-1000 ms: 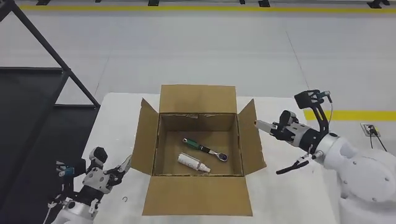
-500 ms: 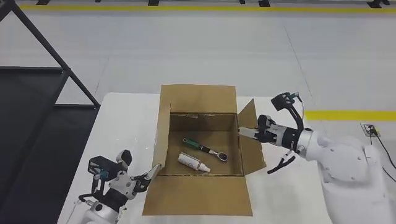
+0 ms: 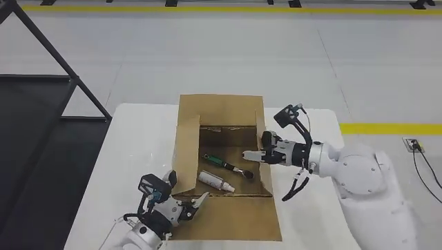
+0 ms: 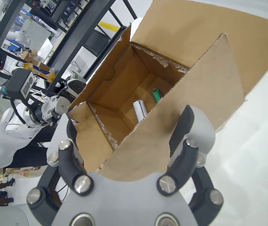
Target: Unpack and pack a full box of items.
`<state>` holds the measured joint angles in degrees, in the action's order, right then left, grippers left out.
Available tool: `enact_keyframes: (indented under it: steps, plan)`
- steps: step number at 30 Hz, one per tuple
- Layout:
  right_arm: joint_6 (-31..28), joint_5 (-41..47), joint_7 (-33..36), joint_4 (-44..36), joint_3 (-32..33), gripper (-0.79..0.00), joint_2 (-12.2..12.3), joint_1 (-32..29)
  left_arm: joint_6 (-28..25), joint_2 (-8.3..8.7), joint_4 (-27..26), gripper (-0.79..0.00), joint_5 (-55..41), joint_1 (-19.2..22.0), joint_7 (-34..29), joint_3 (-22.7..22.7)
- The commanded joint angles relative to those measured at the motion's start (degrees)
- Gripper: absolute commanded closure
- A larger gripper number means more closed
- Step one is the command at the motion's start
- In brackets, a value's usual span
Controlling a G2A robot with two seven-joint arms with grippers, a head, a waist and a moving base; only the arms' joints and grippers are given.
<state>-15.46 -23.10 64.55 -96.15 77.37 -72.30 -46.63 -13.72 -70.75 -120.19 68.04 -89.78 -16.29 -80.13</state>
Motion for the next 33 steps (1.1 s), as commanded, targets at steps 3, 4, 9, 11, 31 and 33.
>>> enact_keyframes:
  steps: [3, 4, 9, 11, 31, 33]
  plan:
    - [-0.40, -1.03, 2.09, 0.90, -1.78, -0.785, 0.11, 1.32, 0.24, -0.15, 1.22, -0.785, -2.98, 2.23, -2.79, 1.32]
    - [-0.40, -1.03, 2.09, 0.90, -1.78, -0.785, 0.11, 1.32, 0.34, -0.18, 1.43, -0.785, -3.78, 2.75, -3.37, 1.50]
    - [-0.40, -1.03, 2.09, 0.90, -1.78, -0.785, 0.11, 1.32, 1.06, -0.26, 1.89, -0.785, -7.48, 4.39, -5.69, 1.73]
    - [-0.40, -1.03, 2.09, 0.90, -1.78, -0.785, 0.11, 1.32, 1.53, -0.28, 1.80, -0.785, -8.80, 4.62, -5.96, 1.58]
    - [1.09, 11.17, -1.66, 20.02, -9.62, -0.785, -0.94, 9.24, 7.04, -0.43, 4.35, -0.785, -25.45, 8.37, -14.16, 0.11]
    - [0.86, 11.55, -1.59, 21.12, -10.04, -0.785, -0.93, 9.63, 7.11, -0.38, 4.52, -0.785, -26.26, 8.66, -14.74, -0.06]
